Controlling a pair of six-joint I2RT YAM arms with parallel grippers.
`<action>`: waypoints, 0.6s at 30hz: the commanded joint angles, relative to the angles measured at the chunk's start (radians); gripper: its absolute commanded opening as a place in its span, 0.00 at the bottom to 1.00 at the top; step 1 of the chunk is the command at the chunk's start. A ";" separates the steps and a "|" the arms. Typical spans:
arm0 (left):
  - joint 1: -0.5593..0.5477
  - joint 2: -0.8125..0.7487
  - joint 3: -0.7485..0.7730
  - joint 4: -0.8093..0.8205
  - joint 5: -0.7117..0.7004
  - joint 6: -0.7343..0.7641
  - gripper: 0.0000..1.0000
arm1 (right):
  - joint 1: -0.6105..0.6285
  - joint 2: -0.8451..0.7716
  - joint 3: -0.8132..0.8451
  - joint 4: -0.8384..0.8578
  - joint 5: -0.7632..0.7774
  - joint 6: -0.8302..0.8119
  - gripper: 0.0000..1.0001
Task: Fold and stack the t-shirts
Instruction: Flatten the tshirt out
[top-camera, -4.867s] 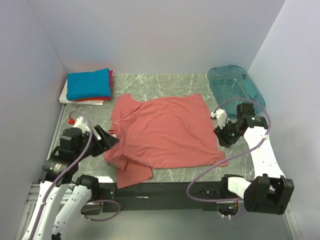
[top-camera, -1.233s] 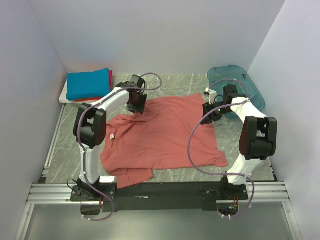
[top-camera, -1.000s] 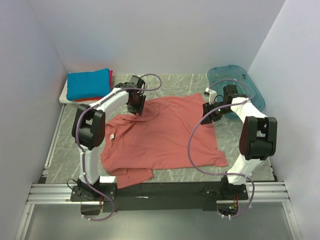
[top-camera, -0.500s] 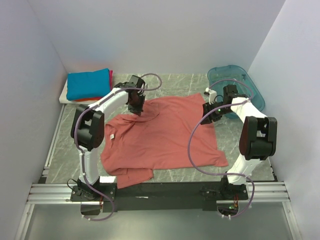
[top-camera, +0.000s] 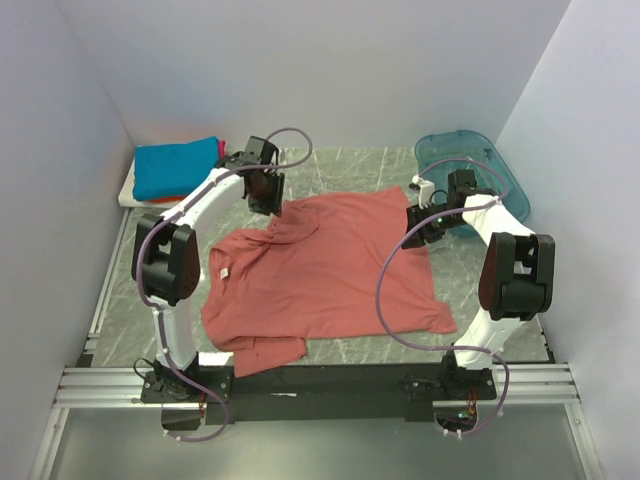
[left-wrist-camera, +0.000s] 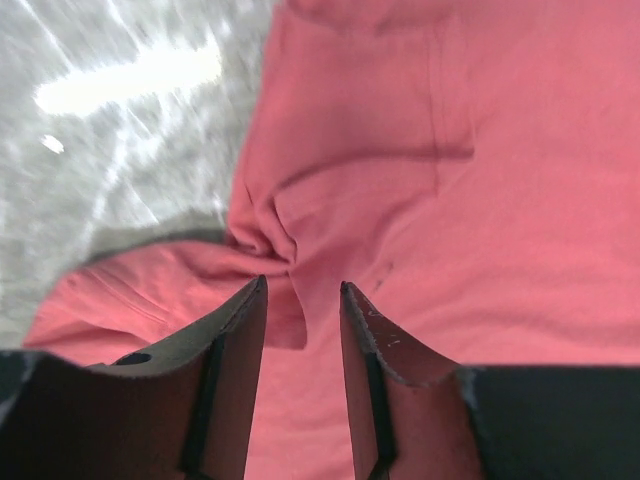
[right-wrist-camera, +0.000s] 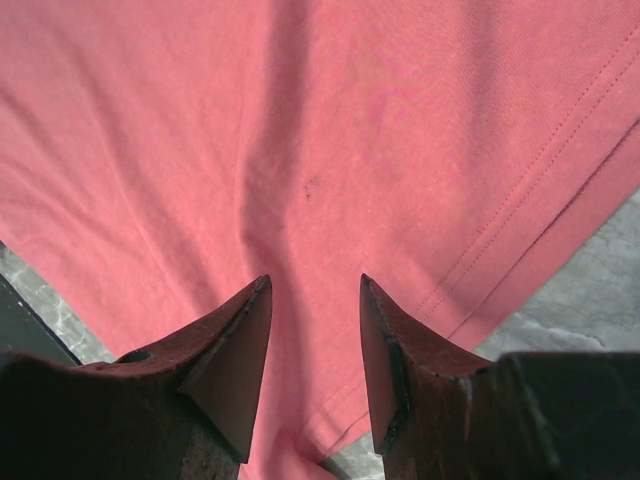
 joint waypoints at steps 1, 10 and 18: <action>-0.011 -0.034 -0.042 -0.041 0.059 0.003 0.41 | -0.006 -0.039 -0.010 0.005 -0.026 -0.008 0.48; -0.028 0.034 -0.053 -0.078 0.093 0.021 0.41 | -0.009 -0.047 -0.011 0.005 -0.021 -0.007 0.47; -0.059 0.068 -0.048 -0.082 0.073 0.020 0.34 | -0.009 -0.045 -0.010 0.000 -0.025 -0.007 0.47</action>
